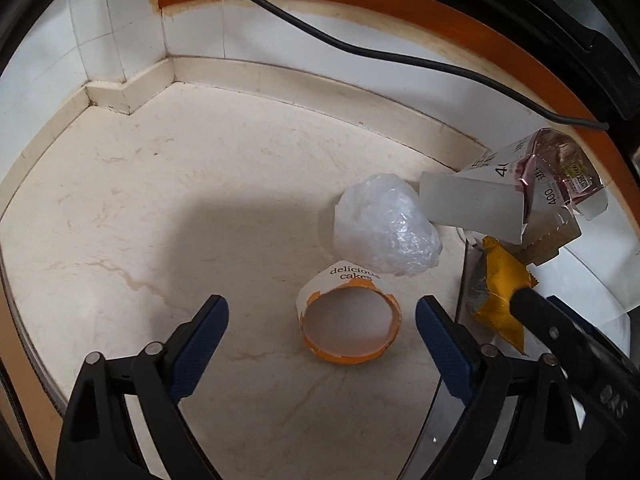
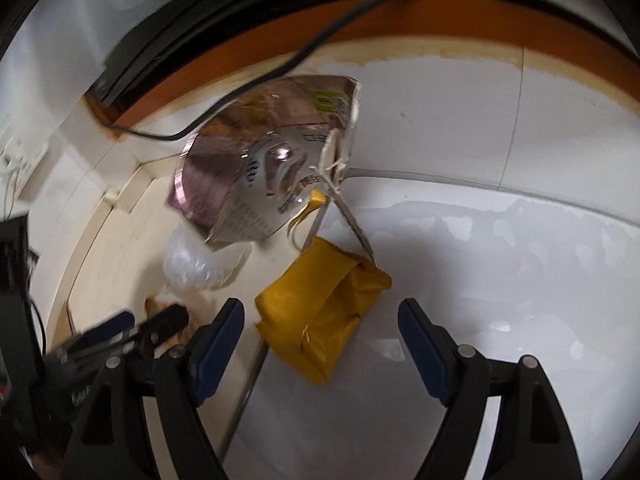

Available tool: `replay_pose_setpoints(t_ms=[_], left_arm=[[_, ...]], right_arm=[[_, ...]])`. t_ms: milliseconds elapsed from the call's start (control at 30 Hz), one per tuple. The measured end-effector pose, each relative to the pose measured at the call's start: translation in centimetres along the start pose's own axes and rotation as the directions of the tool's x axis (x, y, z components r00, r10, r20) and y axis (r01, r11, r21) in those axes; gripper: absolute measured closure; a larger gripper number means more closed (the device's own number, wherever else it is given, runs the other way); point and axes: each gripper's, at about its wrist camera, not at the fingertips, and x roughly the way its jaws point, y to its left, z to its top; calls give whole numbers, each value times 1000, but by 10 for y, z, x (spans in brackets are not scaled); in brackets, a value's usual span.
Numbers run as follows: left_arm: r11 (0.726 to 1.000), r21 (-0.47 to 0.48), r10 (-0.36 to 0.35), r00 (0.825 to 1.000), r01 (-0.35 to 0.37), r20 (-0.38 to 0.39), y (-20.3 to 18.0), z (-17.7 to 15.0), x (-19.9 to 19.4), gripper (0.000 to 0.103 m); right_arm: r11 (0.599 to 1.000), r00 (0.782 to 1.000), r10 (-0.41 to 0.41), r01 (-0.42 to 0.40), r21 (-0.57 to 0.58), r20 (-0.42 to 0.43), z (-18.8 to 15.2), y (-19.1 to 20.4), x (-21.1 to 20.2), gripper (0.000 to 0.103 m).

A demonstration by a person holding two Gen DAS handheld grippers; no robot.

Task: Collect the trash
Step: 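Grasp the yellow packet with the right tool while the left tool grasps the paper cup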

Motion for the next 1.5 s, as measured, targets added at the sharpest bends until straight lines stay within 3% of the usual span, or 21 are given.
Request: replay_pose_setpoints(t_ms=[233,367,500,567,800,1167,1500], left_arm=[[998,-17,-58,998,58,-12,8,1,6,31],[995,4,-102,995,102,-9,6,2,6,49],[995,28,-99,995,99,-3,-3,-2,3,50],[994,25,-110,994,110,-2,-3,-4,3,50],[992,-8,-124,992,124,1,-3,-13,-5,50],[991,-44,-122,992,123,23,-16,-63,-68,50],[997,-40,-66,996,68,56,-44,-140,-145,50]], right_arm=[[998,999,-45,45,54,-11,4,2,25,21],[997,997,-77,77,16,-11,2,10,29,22],[997,997,-81,81,15,-3,-2,13,26,37],[995,995,-96,96,7,-1,-5,11,23,54],[998,998,-52,52,-28,-24,-22,-4,10,74],[994,997,77,-79,-73,-29,-56,-18,-50,79],[959,978,186,-201,-201,-92,-98,-26,-117,79]])
